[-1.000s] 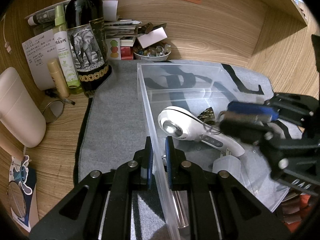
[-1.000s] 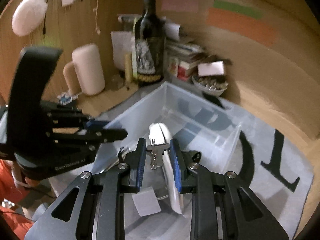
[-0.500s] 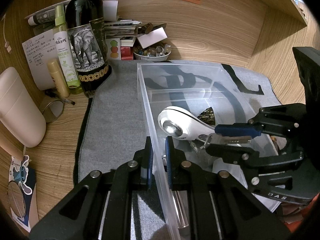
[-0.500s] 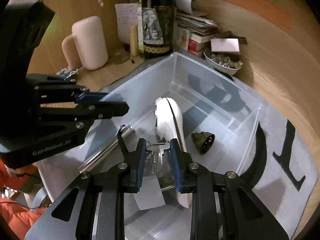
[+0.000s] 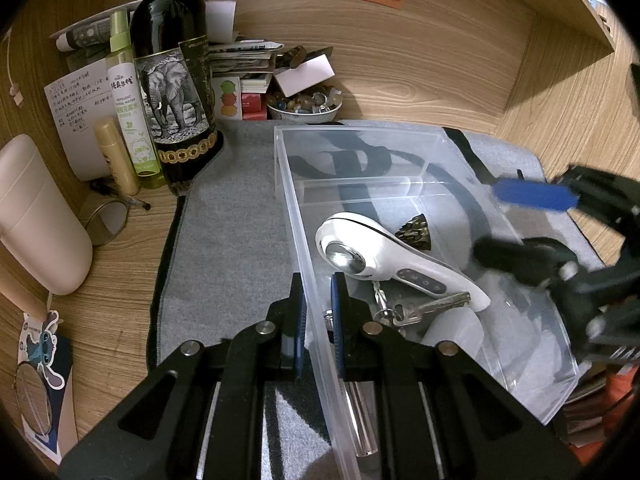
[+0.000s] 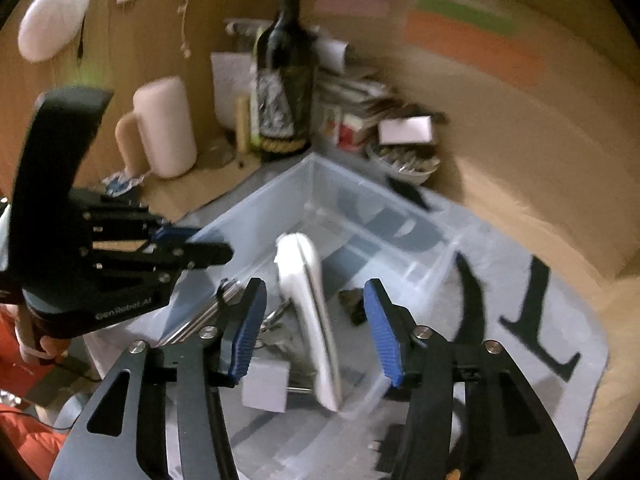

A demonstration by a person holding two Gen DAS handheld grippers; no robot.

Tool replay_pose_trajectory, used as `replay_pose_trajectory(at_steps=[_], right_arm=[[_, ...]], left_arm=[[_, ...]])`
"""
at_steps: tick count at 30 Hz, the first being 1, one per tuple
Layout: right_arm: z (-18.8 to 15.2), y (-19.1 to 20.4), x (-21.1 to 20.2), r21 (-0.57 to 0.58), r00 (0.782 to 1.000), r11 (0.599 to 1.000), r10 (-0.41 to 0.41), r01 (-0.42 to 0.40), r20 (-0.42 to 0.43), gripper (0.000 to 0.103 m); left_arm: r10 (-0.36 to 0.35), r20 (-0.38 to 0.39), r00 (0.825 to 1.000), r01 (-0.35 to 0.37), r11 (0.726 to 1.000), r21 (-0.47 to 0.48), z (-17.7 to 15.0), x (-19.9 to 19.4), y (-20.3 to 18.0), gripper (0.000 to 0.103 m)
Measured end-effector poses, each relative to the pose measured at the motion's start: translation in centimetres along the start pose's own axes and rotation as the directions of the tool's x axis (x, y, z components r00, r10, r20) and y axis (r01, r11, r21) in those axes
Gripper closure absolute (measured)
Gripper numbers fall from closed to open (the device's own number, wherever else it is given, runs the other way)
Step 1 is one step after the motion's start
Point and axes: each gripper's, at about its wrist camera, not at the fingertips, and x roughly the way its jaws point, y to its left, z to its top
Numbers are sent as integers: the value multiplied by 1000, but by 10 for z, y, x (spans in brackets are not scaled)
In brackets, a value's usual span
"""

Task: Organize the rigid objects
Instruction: 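Grasp the small black round-ended connector with the right gripper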

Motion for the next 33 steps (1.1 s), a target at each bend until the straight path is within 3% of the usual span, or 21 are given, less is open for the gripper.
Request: replay_pose_trajectory(at_steps=[4, 13, 21, 26, 32, 33], right_arm=[[2, -14, -26, 31, 994, 997, -74, 72, 79, 31], [-15, -54, -68, 136, 970, 973, -206, 189, 127, 23], [-59, -81, -64, 223, 966, 942, -259, 252, 4, 23], [-90, -81, -53, 278, 973, 933, -219, 230, -69, 23], [-111, -62, -37, 266, 979, 944, -172, 196, -113, 24], [-113, -60, -34, 260, 979, 947, -162, 189, -123, 28]], left_arm=[[0, 0, 1000, 0, 1000, 0, 0, 0, 0, 92], [0, 0, 1000, 0, 1000, 2, 0, 0, 0, 92], [0, 1, 1000, 0, 1000, 2, 0, 0, 0, 92], [0, 2, 1000, 0, 1000, 1, 0, 0, -1, 92], [0, 2, 1000, 0, 1000, 1, 1, 0, -1, 92], [0, 3, 1000, 0, 1000, 2, 1, 0, -1, 92]])
